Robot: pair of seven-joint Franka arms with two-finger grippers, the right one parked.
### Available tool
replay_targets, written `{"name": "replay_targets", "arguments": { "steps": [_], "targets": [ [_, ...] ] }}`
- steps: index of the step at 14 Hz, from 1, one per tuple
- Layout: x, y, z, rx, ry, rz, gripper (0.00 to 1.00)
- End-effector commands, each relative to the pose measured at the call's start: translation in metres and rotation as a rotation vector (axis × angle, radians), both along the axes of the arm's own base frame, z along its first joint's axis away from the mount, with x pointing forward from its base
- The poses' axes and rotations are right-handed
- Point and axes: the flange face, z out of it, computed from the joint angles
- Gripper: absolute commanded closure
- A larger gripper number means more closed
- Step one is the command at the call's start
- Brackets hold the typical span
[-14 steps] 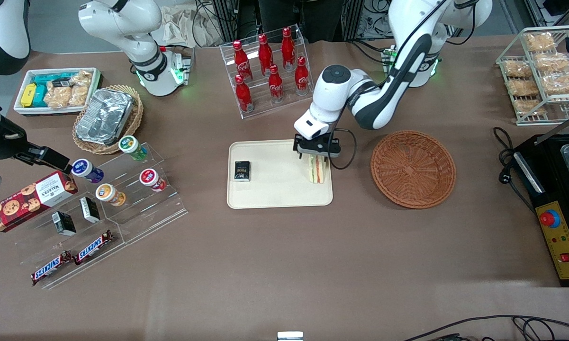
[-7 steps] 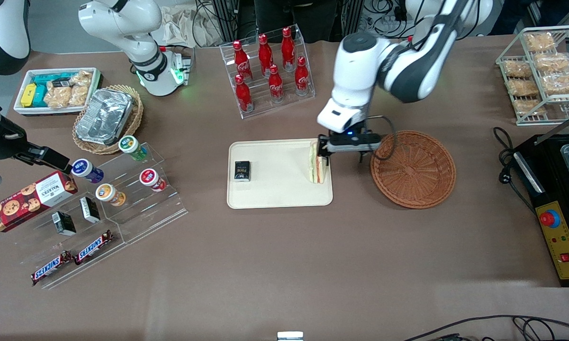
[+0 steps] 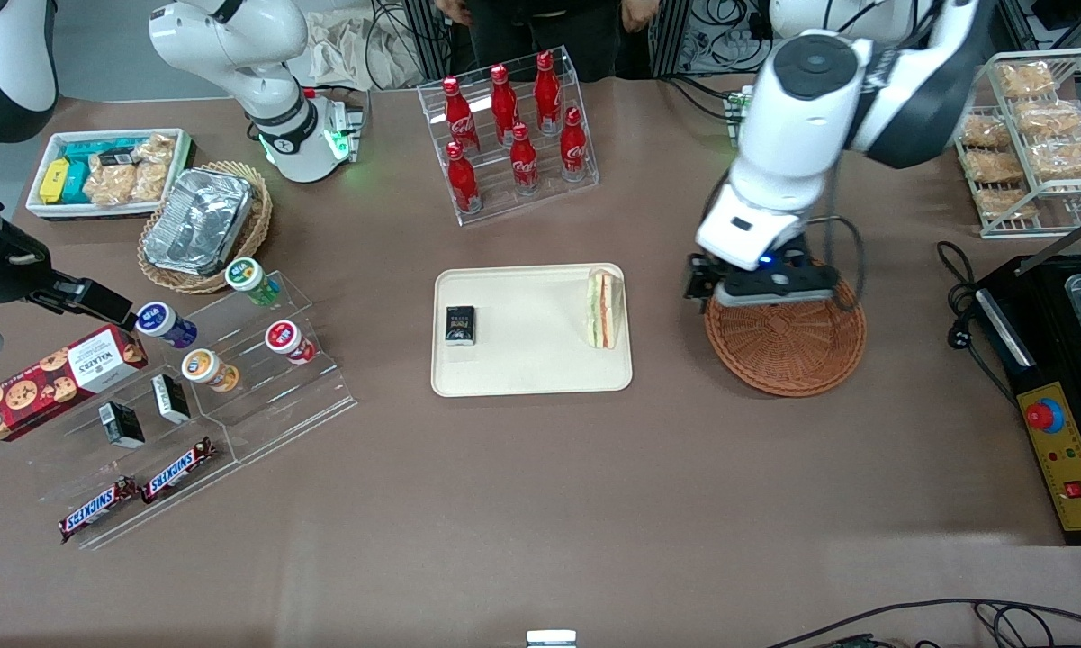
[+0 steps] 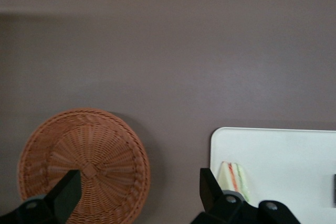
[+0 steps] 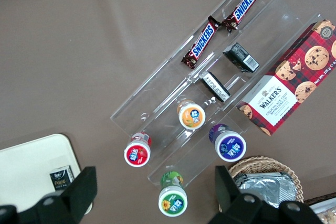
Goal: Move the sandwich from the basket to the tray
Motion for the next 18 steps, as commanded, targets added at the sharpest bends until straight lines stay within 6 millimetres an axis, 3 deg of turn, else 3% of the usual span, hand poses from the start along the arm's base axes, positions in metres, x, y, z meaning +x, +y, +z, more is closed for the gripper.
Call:
{"name": "replay_targets", "arguments": {
  "steps": [1,3,9,12,15,18],
  "targets": [
    [-0.003,0.032,0.026,-0.011,0.032,-0.023,0.00],
    [-0.015,0.046,0.050,-0.013,0.034,-0.054,0.00],
    [-0.034,0.142,0.092,0.041,0.114,-0.120,0.00],
    [-0.033,0.150,0.100,0.038,0.116,-0.107,0.00],
    [-0.011,0.150,0.104,0.028,0.145,-0.105,0.00],
    [0.017,0.147,0.122,-0.023,0.187,-0.106,0.00]
  ]
}}
